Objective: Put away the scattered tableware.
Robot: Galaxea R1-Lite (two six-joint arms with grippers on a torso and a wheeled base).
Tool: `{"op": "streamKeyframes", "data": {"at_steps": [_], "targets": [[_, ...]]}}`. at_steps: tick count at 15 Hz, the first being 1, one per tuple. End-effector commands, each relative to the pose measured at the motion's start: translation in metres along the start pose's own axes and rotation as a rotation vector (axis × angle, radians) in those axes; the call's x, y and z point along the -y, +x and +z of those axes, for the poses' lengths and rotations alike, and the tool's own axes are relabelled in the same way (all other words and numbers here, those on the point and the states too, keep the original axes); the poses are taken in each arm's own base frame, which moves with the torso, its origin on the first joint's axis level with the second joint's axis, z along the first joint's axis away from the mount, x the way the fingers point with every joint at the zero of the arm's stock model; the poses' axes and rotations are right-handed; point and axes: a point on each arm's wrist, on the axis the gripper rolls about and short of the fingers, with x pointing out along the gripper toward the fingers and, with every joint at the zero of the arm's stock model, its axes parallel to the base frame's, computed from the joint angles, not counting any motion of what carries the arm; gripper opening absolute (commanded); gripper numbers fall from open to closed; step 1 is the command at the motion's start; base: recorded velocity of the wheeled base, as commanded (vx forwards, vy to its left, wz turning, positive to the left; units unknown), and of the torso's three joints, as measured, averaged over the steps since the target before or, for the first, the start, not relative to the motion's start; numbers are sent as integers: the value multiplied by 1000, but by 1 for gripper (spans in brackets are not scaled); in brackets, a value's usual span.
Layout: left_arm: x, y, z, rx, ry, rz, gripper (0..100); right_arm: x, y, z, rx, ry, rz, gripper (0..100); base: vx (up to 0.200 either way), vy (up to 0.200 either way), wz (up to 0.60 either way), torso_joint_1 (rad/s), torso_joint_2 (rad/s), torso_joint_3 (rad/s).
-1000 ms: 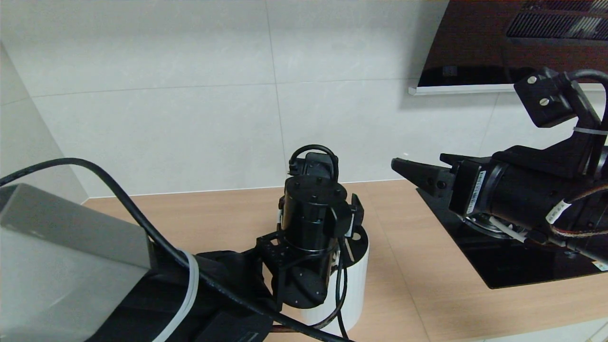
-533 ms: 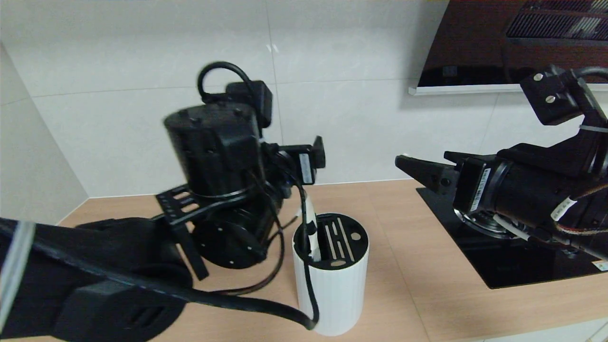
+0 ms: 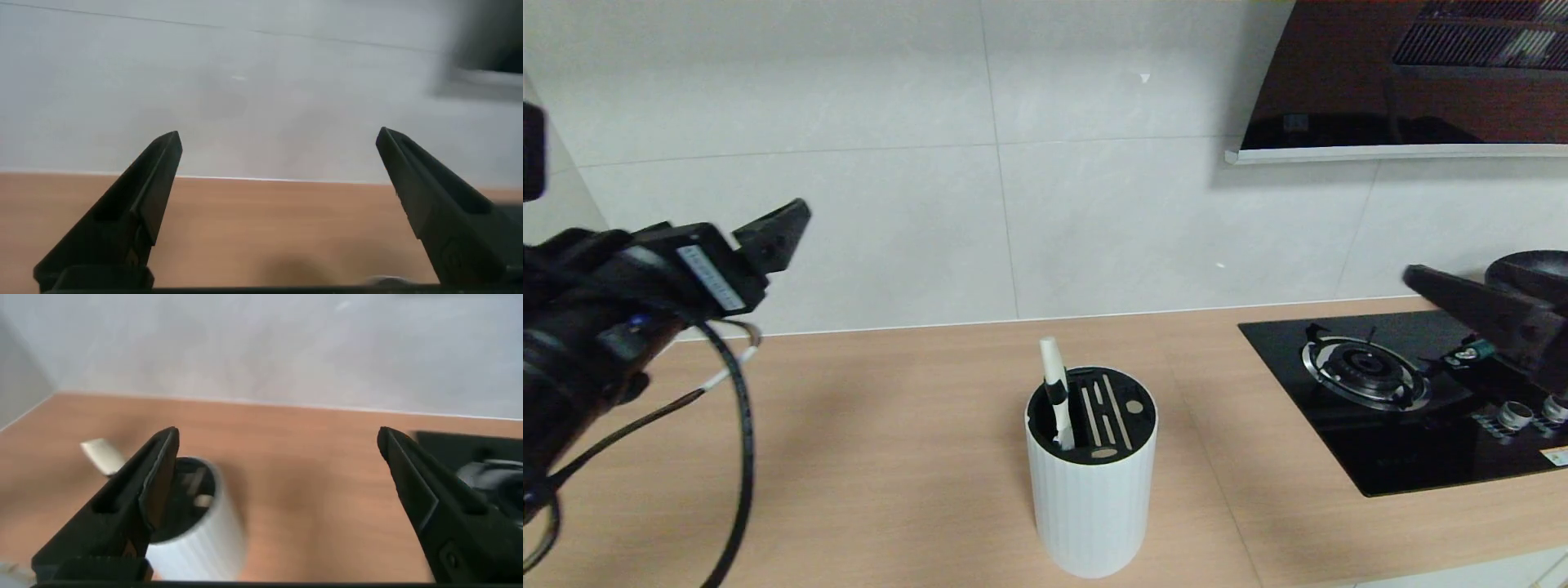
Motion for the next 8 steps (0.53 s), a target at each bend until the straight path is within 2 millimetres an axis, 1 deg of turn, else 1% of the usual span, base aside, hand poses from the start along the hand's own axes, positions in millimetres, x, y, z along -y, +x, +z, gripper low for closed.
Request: {"op": "streamKeyframes", "data": {"at_steps": [1, 2, 3, 5, 6, 7, 8], "targets": [[-60, -84, 2, 63, 47, 70, 100, 30, -96, -20, 159, 14, -81, 100, 0, 0, 0, 0, 0, 0], [-76, -108, -6, 58, 85, 113, 100, 35, -119, -29, 174, 9, -123, 100, 0, 0, 0, 0, 0, 0], [-87, -128, -14, 56, 97, 136, 100, 38, -139, -37, 180, 3, -161, 100, 0, 0, 0, 0, 0, 0], [-103, -167, -29, 67, 105, 138, 100, 40, -173, -52, 186, -35, -228, 100, 0, 0, 0, 0, 0, 0], [-109, -184, -35, 72, 112, 151, 100, 40, -186, -61, 189, -61, -254, 100, 0, 0, 0, 0, 0, 0], [-113, -202, -44, 78, 119, 144, 100, 39, -194, -69, 188, -77, -294, 100, 0, 0, 0, 0, 0, 0], [-115, -214, -52, 74, 129, 156, 100, 38, -193, -71, 183, -72, -352, 100, 0, 0, 0, 0, 0, 0]]}}
